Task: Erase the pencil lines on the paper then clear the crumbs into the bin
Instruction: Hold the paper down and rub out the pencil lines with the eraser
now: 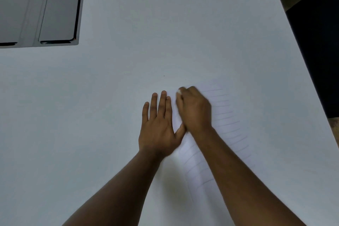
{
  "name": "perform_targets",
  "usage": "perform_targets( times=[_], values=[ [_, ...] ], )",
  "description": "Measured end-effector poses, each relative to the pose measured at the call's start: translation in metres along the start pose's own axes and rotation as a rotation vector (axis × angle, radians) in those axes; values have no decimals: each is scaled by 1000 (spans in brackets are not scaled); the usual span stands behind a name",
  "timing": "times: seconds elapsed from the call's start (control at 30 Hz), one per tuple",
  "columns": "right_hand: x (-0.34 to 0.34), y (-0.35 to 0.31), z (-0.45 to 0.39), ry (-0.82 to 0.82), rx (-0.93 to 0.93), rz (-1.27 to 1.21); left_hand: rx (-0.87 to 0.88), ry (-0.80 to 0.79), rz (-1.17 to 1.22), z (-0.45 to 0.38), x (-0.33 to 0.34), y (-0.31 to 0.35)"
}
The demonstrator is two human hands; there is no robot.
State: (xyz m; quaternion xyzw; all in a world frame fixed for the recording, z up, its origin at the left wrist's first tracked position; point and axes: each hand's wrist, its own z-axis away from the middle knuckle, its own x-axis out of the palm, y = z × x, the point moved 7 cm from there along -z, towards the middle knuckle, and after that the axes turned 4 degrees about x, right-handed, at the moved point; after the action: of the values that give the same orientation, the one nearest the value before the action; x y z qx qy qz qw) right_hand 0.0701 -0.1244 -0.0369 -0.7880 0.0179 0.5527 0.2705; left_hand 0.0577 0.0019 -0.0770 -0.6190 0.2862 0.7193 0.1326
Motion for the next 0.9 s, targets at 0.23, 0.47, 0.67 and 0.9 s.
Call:
perform_targets(
  times=[0.23,0.47,0.67,0.9],
  values=[
    [-11,20,-13,26,64,-47,-17,3,8,0,0,-1],
    [0,0,-6,-24,24,17,-2,0,-13,-1,2,-1],
    [1,-2,-6,-57,49,-10,-1,19,1,0,2,-1],
    [-24,31,-22,65,194,19,-19,5,2,0,3,-1]
  ],
)
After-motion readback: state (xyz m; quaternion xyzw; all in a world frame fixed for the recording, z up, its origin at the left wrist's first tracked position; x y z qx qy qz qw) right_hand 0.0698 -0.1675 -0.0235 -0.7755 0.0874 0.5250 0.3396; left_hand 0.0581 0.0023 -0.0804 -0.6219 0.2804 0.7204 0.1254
